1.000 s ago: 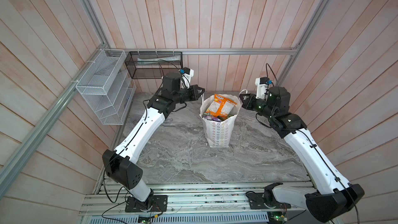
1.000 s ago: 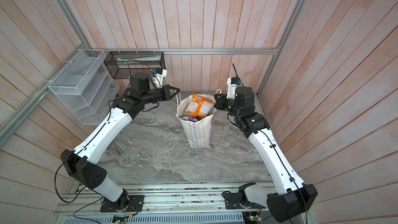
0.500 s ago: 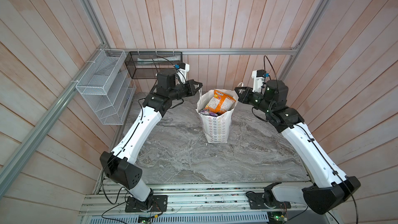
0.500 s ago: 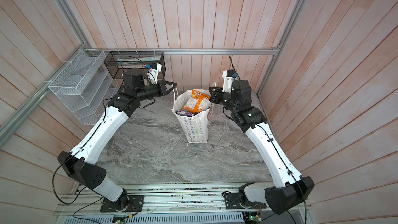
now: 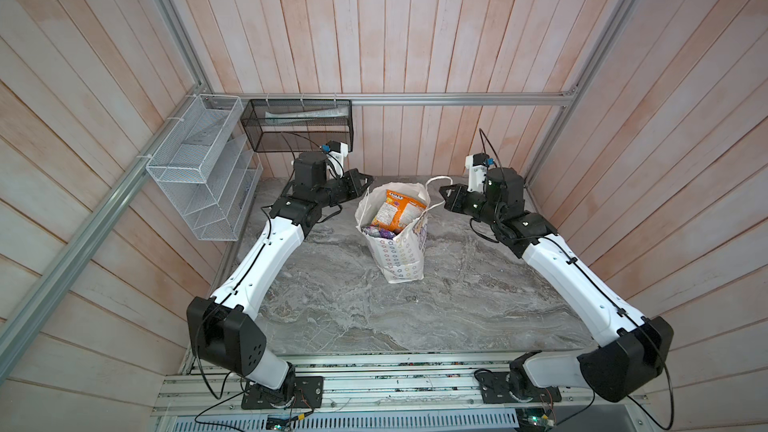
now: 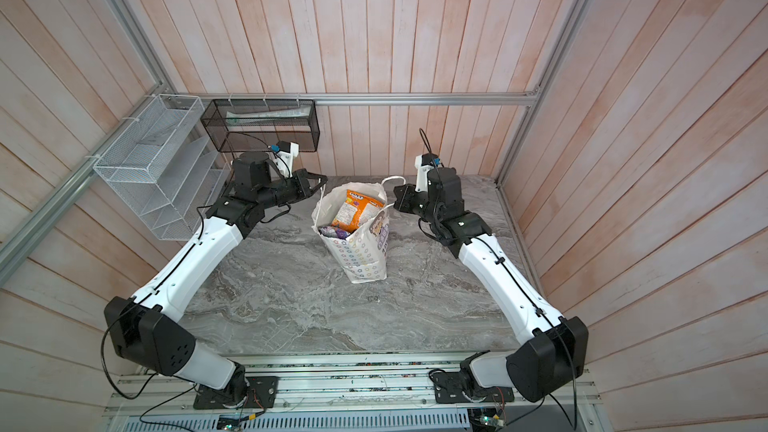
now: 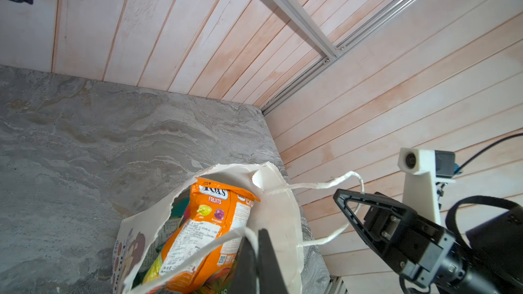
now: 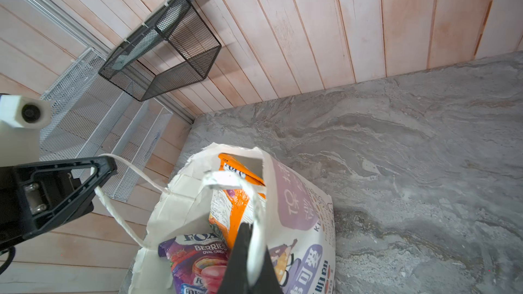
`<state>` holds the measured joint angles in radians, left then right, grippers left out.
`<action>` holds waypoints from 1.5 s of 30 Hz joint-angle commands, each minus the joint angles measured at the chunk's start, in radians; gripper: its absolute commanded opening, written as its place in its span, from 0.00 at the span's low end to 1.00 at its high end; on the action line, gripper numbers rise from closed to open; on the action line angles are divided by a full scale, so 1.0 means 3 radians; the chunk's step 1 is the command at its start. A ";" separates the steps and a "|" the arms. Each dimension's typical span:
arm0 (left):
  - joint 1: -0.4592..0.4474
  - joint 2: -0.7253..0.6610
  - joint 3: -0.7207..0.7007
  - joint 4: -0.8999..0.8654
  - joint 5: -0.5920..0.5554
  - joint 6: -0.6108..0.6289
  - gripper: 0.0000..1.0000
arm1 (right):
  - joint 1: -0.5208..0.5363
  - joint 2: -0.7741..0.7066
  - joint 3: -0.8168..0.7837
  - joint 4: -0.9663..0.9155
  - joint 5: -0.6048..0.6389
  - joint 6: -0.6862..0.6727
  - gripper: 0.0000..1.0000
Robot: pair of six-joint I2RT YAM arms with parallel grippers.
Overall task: Place the snacks into the paper bag
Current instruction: Place the paper bag at the center of the table.
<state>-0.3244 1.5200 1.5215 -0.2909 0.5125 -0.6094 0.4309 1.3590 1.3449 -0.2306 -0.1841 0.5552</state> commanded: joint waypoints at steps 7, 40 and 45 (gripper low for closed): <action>0.0008 -0.0348 0.0140 0.0305 0.0032 0.0073 0.00 | 0.0028 0.0024 0.0372 0.0134 -0.0081 0.0047 0.00; 0.0125 -0.0698 -0.0319 0.0316 -0.0260 0.0104 0.61 | 0.0253 -0.0143 0.0197 0.0044 0.0216 0.0108 0.64; 0.0153 -0.0800 -0.0428 0.0374 -0.0291 0.0103 0.98 | 0.0222 -0.0315 0.0095 -0.0090 0.0570 0.0331 0.98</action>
<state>-0.2832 1.3003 1.4082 -0.2283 0.4377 -0.5804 0.5026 1.2976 1.3960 -0.2516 -0.0898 0.6109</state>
